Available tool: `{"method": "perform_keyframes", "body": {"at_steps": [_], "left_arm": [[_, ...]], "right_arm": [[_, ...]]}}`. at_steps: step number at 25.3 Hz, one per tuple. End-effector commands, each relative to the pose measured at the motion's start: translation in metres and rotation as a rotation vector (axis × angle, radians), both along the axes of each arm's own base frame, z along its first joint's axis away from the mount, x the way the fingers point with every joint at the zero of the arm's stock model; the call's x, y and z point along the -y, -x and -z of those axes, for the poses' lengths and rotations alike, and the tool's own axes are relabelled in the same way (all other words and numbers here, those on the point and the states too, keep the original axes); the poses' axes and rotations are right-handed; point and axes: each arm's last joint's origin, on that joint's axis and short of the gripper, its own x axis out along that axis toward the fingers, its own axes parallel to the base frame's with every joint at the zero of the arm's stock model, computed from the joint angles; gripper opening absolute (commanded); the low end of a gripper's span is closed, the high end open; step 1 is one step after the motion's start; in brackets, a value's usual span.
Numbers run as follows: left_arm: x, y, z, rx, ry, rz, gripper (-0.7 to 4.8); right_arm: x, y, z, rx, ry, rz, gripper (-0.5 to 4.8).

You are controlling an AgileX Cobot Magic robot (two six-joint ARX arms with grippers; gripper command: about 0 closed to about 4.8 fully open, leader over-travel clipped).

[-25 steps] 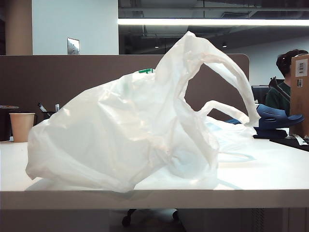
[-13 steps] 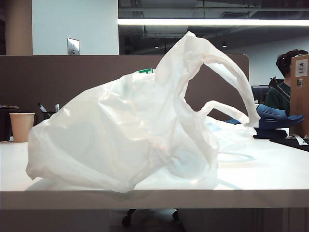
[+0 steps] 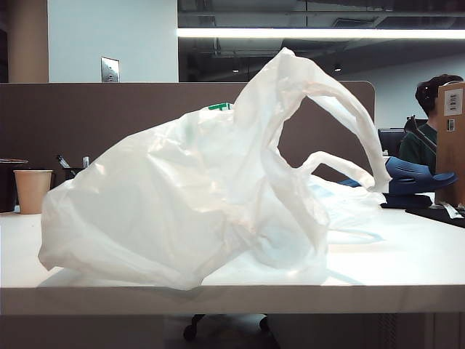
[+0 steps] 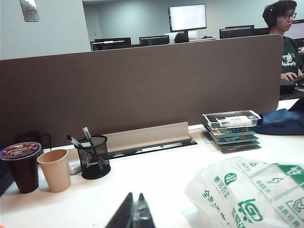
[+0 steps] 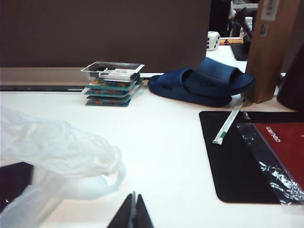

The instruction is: Put the power bank into the bag.

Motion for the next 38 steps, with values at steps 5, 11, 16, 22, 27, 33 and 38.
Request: {"method": "perform_keyframes", "body": {"at_steps": [5, 11, 16, 22, 27, 33, 38], "left_arm": [[0.002, -0.011, 0.021, 0.071, 0.010, 0.011, -0.06], [0.003, -0.017, 0.037, 0.052, 0.008, 0.012, -0.06], [0.003, -0.019, 0.044, 0.041, 0.002, 0.030, -0.06], [0.004, -0.022, 0.055, 0.067, 0.005, 0.029, -0.06], [0.004, -0.022, 0.054, 0.073, 0.003, 0.028, -0.06], [0.004, -0.022, 0.054, 0.074, 0.003, 0.028, -0.06], [0.004, -0.023, 0.057, 0.042, -0.001, 0.028, -0.06]], "right_arm": [[-0.001, -0.008, 0.012, 0.064, -0.018, -0.013, -0.08], [-0.001, -0.014, 0.029, 0.028, -0.016, -0.013, -0.08], [-0.001, -0.018, 0.038, 0.034, -0.013, -0.013, -0.08], [-0.001, -0.022, 0.050, 0.079, 0.012, -0.013, -0.08], [-0.001, -0.024, 0.055, 0.077, 0.012, -0.009, -0.08], [-0.001, -0.024, 0.053, 0.105, 0.030, -0.009, -0.08], [-0.001, -0.024, 0.054, 0.093, 0.030, -0.009, -0.08]]}}
